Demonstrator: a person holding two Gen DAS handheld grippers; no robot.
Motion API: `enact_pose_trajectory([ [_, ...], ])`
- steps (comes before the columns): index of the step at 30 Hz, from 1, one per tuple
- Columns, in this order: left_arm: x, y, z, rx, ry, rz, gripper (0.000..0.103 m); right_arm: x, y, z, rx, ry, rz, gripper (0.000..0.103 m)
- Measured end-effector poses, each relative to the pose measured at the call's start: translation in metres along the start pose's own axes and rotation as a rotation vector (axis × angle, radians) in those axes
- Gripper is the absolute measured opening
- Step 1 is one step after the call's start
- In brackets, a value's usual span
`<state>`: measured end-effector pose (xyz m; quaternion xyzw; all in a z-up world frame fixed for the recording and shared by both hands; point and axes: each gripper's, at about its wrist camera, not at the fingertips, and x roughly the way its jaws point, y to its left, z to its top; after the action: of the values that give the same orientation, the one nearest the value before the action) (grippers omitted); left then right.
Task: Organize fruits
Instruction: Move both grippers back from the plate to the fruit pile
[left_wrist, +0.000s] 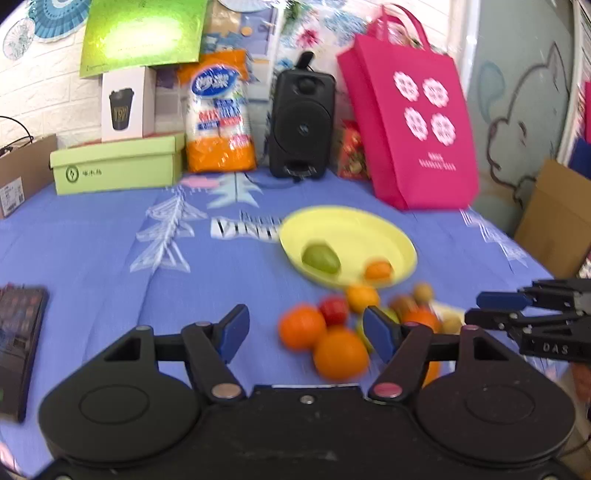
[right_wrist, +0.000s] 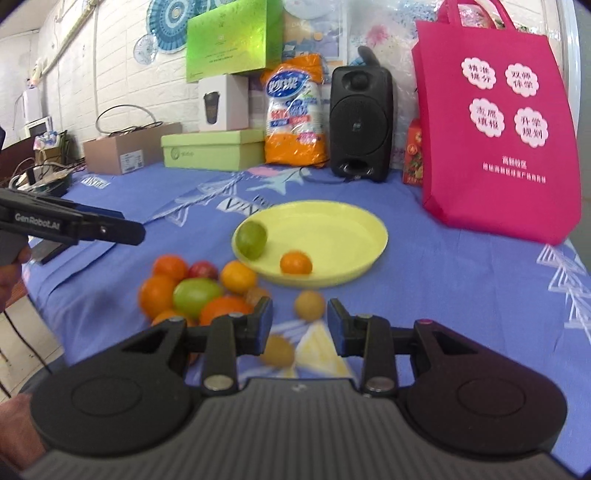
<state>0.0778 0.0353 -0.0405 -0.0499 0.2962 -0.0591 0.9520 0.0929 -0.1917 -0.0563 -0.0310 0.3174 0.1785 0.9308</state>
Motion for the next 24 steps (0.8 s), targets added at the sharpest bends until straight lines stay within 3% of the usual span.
enact_pose_trajectory([
  [4, -0.002, -0.015, -0.028, 0.062, 0.051, 0.005, 0.065, -0.008, 0.014, -0.02, -0.029, 0.039, -0.002, 0.032],
  [8, 0.017, -0.023, -0.044, 0.079, 0.104, 0.014, 0.051, 0.0, 0.021, -0.031, -0.047, 0.077, -0.027, 0.033],
  [12, 0.031, -0.025, -0.049, 0.077, 0.112, 0.016, 0.051, 0.003, 0.024, -0.031, -0.053, 0.069, -0.036, 0.037],
  [24, 0.055, -0.02, -0.034, 0.024, 0.111, 0.0, 0.051, 0.027, 0.019, -0.022, -0.068, 0.053, -0.038, 0.038],
])
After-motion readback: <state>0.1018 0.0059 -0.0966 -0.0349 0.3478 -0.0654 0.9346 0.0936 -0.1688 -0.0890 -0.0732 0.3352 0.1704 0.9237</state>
